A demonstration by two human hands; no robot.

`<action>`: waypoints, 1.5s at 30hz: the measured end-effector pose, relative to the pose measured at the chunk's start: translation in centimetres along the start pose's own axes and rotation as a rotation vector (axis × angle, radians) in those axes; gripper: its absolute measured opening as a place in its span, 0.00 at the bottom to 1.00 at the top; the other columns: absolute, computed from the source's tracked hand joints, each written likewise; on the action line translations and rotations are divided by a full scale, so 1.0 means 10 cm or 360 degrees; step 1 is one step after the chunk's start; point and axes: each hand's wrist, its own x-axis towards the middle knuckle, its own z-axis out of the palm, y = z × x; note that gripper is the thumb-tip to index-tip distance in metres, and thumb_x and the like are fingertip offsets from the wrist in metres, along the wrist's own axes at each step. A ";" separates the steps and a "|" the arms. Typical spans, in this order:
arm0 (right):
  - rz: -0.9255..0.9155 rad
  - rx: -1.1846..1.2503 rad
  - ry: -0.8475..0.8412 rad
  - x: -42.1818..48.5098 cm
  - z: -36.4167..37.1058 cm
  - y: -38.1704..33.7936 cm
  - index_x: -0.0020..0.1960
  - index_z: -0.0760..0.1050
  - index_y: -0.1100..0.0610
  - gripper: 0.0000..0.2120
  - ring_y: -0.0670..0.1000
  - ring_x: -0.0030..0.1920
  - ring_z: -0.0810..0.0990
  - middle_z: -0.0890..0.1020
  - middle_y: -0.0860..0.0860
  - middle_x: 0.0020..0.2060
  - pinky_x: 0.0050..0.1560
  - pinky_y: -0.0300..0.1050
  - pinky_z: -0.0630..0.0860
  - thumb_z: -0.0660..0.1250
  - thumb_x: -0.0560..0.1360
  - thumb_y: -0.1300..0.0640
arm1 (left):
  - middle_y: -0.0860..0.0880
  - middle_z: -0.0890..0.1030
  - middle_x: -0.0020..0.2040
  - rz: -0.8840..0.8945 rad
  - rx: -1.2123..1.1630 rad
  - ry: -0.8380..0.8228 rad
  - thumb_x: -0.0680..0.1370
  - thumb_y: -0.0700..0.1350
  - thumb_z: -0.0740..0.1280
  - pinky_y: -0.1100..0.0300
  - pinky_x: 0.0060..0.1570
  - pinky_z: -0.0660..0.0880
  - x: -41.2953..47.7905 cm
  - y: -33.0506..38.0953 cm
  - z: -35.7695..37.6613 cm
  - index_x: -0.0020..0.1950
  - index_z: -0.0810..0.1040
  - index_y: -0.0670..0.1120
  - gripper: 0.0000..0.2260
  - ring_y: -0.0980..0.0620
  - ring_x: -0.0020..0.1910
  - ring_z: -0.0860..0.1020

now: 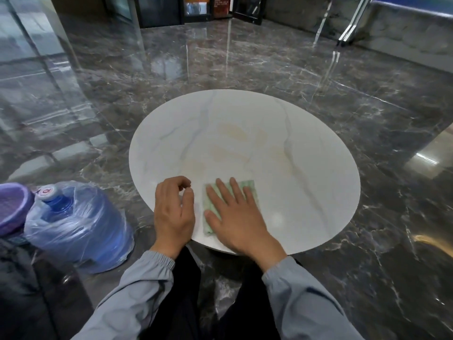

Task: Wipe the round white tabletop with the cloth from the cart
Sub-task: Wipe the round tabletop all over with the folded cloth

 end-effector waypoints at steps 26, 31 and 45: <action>0.0085 0.0008 0.0003 0.22 -0.11 0.52 0.84 0.43 0.38 0.34 0.47 0.83 0.38 0.44 0.43 0.84 0.81 0.52 0.39 0.41 0.79 0.30 | 0.52 0.72 0.51 -0.0023 -0.0158 0.0195 0.83 0.47 0.54 0.67 0.58 0.64 0.01 0.00 -0.02 0.56 0.75 0.40 0.14 0.53 0.52 0.69; 0.0582 0.0005 -0.0022 0.31 -0.26 1.12 0.85 0.42 0.43 0.30 0.53 0.83 0.38 0.42 0.48 0.84 0.81 0.58 0.40 0.45 0.85 0.38 | 0.53 0.73 0.51 -0.0061 -0.0118 0.0184 0.84 0.47 0.54 0.68 0.57 0.63 0.01 0.01 0.00 0.55 0.74 0.41 0.13 0.53 0.52 0.69; 0.0017 0.0128 -0.0080 0.24 -0.15 0.39 0.84 0.41 0.39 0.29 0.46 0.82 0.34 0.43 0.42 0.84 0.80 0.48 0.34 0.44 0.85 0.37 | 0.55 0.71 0.50 0.0027 0.0146 -0.0029 0.84 0.51 0.55 0.52 0.53 0.66 0.01 -0.01 0.02 0.53 0.74 0.45 0.12 0.54 0.50 0.67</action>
